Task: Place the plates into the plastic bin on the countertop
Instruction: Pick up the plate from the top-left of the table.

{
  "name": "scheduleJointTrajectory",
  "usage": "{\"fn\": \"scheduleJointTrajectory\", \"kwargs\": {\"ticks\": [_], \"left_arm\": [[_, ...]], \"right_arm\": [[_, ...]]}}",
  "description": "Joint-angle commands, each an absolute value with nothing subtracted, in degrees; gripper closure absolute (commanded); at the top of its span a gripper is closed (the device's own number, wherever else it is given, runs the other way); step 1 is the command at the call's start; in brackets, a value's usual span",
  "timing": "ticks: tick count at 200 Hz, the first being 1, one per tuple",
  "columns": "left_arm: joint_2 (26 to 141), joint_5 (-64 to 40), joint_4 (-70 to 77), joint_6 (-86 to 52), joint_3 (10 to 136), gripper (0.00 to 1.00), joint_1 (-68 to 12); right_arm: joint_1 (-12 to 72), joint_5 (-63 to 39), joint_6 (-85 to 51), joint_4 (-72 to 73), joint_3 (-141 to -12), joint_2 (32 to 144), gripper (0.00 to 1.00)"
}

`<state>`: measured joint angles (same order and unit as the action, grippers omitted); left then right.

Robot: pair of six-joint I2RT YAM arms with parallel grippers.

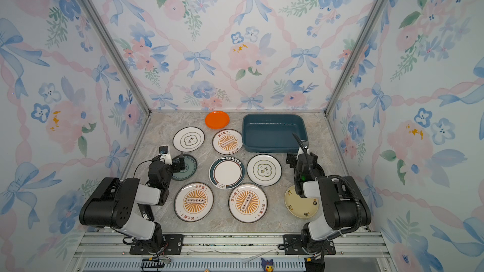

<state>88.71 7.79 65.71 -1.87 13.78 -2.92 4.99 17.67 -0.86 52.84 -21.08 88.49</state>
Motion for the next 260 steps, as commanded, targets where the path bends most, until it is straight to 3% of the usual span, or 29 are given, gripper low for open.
{"fn": "scheduleJointTrajectory", "kwargs": {"ticks": [1,65,96,174,203,240,260], "left_arm": [[88.93,6.99,65.82,-1.32,14.68,0.02,-2.55],[86.83,11.08,63.73,-1.41,15.94,0.02,-3.37],[79.71,18.45,34.11,-10.18,27.29,0.02,-4.57],[65.52,5.35,28.81,-18.54,27.65,0.02,-6.84],[62.00,0.37,28.77,-20.80,27.16,0.02,-7.24],[60.97,1.39,27.53,-24.31,27.12,0.02,-8.58],[62.16,4.96,22.09,-29.56,29.09,0.02,-5.79]], "right_arm": [[5.38,18.54,-1.14,54.32,-21.45,88.86,0.03],[5.41,18.61,-1.16,54.36,-21.45,88.83,0.03],[7.09,23.10,-0.47,54.80,-21.41,88.59,0.03],[7.53,22.32,0.79,53.74,-21.07,85.98,0.03],[11.78,27.55,2.39,35.60,-26.98,74.73,0.03],[10.90,22.04,-12.64,2.54,-40.82,65.44,0.03],[11.49,17.02,-13.66,-6.87,-46.13,63.79,0.03]]}}
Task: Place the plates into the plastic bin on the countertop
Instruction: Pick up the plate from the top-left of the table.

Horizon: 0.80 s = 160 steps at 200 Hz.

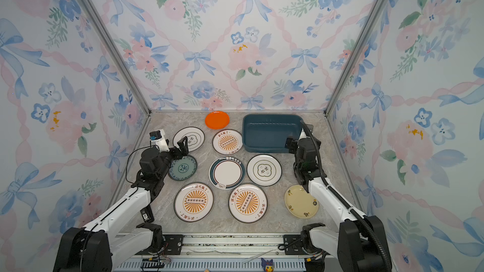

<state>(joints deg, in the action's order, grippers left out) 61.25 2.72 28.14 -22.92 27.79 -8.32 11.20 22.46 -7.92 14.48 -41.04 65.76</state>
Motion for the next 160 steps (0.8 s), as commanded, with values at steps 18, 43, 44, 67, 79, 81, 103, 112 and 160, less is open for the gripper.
{"fn": "scheduleJointTrajectory", "kwargs": {"ticks": [18,43,44,67,79,81,103,112,160], "left_arm": [[63.05,2.26,21.17,-35.56,28.89,0.06,-0.41],[65.51,-2.30,19.67,-41.31,30.11,0.09,6.28],[65.67,-2.51,19.59,-41.35,30.30,0.09,6.52],[70.01,-5.56,17.23,-41.01,34.19,0.09,9.19],[73.27,-6.64,17.05,-40.78,35.87,0.09,9.94],[73.87,-6.76,17.05,-40.83,36.17,0.10,10.02],[80.94,-7.88,17.29,-40.90,39.64,0.12,10.94],[84.10,-8.93,18.00,-41.00,40.98,0.13,11.30],[98.10,-15.89,23.14,-42.15,46.74,0.21,12.43]], "right_arm": [[12.56,12.12,-13.79,-9.30,-46.36,61.47,0.03],[13.67,9.10,-15.78,-11.30,-45.38,58.92,0.02],[13.69,8.99,-15.93,-11.36,-45.37,58.82,0.02],[13.87,6.68,-17.54,-12.05,-44.24,58.12,0.01],[14.09,6.20,-17.81,-12.21,-43.60,58.01,0.01],[14.14,6.21,-17.85,-12.22,-43.62,58.08,0.01],[14.50,5.68,-18.34,-11.80,-42.82,58.08,0.00],[14.63,5.30,-18.50,-11.56,-42.52,58.17,0.00],[15.07,4.92,-18.42,-11.66,-41.71,58.02,0.01]]}}
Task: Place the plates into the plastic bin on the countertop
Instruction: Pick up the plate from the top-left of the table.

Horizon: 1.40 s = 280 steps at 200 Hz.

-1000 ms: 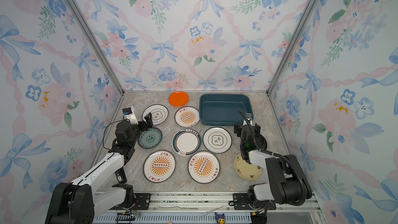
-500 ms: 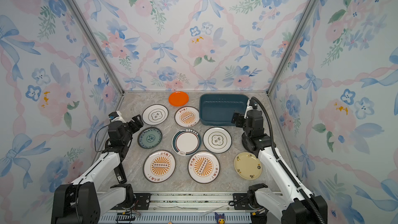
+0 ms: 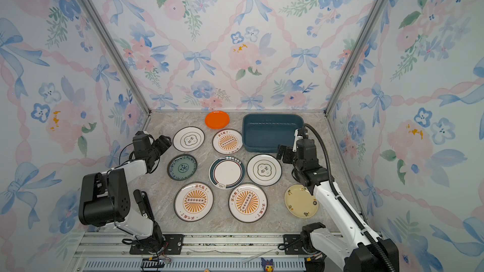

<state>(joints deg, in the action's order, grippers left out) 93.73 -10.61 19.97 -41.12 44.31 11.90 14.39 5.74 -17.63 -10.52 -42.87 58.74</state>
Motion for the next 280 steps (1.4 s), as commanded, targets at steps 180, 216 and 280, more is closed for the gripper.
{"fn": "scheduleJointTrajectory", "kwargs": {"ticks": [180,216,280], "left_arm": [[113.43,-23.81,25.75,-41.45,51.99,0.50,13.18],[114.54,-24.71,25.83,-41.42,52.56,0.56,13.18],[116.16,-26.67,26.91,-41.68,52.91,0.70,13.10]], "right_arm": [[15.25,5.36,-19.08,-10.28,-40.89,61.24,0.02],[15.21,5.54,-19.27,-10.37,-40.70,61.02,0.02],[15.20,5.71,-19.79,-10.16,-40.14,61.20,0.02]]}}
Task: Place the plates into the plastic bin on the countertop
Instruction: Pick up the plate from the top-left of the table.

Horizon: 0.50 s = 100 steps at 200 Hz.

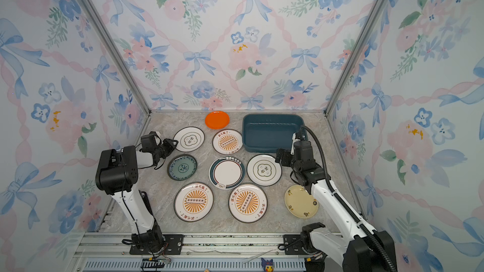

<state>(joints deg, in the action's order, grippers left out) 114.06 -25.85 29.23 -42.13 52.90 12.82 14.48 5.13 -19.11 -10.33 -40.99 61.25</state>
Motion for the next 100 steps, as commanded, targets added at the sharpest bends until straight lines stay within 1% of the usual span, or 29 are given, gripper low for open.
{"fn": "scheduleJointTrajectory", "kwargs": {"ticks": [1,38,68,81,93,100], "left_arm": [[116.18,-26.65,26.90,-41.63,52.91,0.70,13.10],[116.59,-27.14,26.93,-41.61,52.91,0.83,13.09],[116.62,-27.09,26.93,-41.66,52.81,0.86,13.10],[116.51,-27.08,26.93,-41.65,52.75,0.90,13.09],[116.30,-26.91,26.94,-41.62,52.65,0.94,13.18],[116.05,-26.64,26.98,-41.57,52.63,0.99,13.18]], "right_arm": [[15.20,5.71,-19.83,-10.18,-40.16,61.18,0.02],[15.20,5.80,-20.01,-10.20,-39.99,61.13,0.02],[15.21,5.79,-20.05,-10.36,-39.95,60.94,0.02],[15.20,5.71,-20.12,-10.37,-39.77,60.95,0.02],[15.22,5.63,-20.05,-10.63,-39.72,60.89,0.02],[15.29,5.54,-20.13,-10.77,-39.75,60.74,0.02]]}}
